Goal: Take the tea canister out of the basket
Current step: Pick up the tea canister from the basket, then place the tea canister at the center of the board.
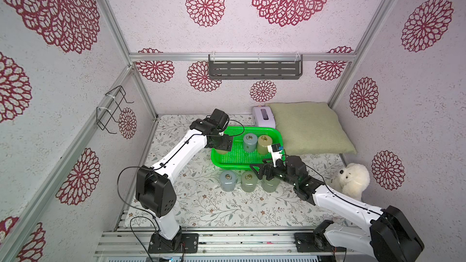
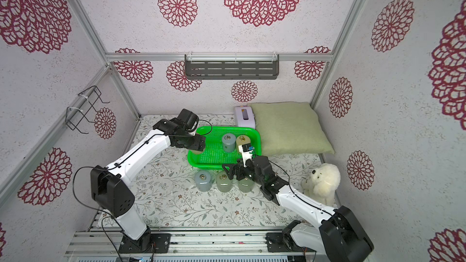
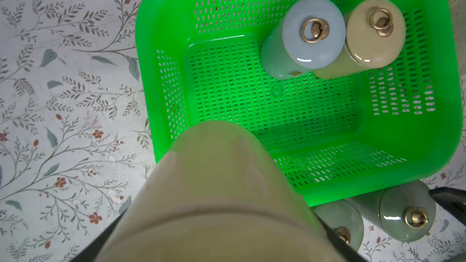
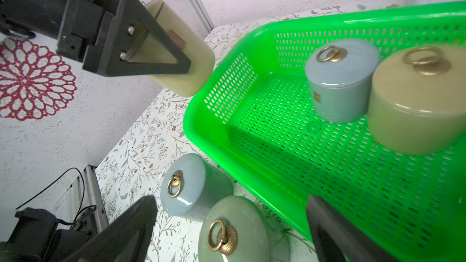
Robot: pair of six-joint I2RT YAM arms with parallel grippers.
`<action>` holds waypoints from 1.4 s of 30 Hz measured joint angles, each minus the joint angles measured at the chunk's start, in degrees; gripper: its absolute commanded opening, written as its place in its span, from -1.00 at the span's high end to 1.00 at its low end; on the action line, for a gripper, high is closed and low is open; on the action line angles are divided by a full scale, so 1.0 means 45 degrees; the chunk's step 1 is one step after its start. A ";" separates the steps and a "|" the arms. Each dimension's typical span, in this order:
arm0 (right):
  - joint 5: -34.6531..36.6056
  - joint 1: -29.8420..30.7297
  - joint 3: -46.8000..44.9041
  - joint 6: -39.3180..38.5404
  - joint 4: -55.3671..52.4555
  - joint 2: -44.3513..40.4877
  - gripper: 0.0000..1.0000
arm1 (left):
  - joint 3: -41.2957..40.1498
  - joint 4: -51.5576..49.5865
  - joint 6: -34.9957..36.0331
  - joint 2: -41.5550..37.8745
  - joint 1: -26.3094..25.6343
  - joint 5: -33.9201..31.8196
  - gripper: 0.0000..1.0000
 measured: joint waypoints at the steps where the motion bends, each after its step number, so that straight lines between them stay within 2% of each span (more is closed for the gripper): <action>1: -0.0015 0.0112 0.0000 -0.0058 0.0005 0.0000 -0.98 | -0.0432 0.0019 -0.0068 -0.0325 0.0000 -0.0039 -0.45; 10: -0.0340 0.0869 0.0005 -0.0651 0.0092 0.0010 -0.99 | -0.3633 0.0189 -0.1175 -0.2803 0.0000 -0.0466 -0.45; 18: -0.0359 0.1010 0.0015 -0.0884 0.0097 0.0214 -0.99 | -0.6076 0.0724 -0.2059 -0.4648 0.0000 -0.0695 -0.47; 26: -0.0355 0.1015 0.0015 -0.0976 0.0097 0.0296 -0.99 | -0.7883 0.1933 -0.2803 -0.4809 -0.0117 -0.0549 -0.47; 42: -0.0350 0.1020 0.0049 -0.0981 0.0102 0.0447 -0.98 | -0.9010 0.3711 -0.3147 -0.3245 -0.0194 -0.0374 -0.49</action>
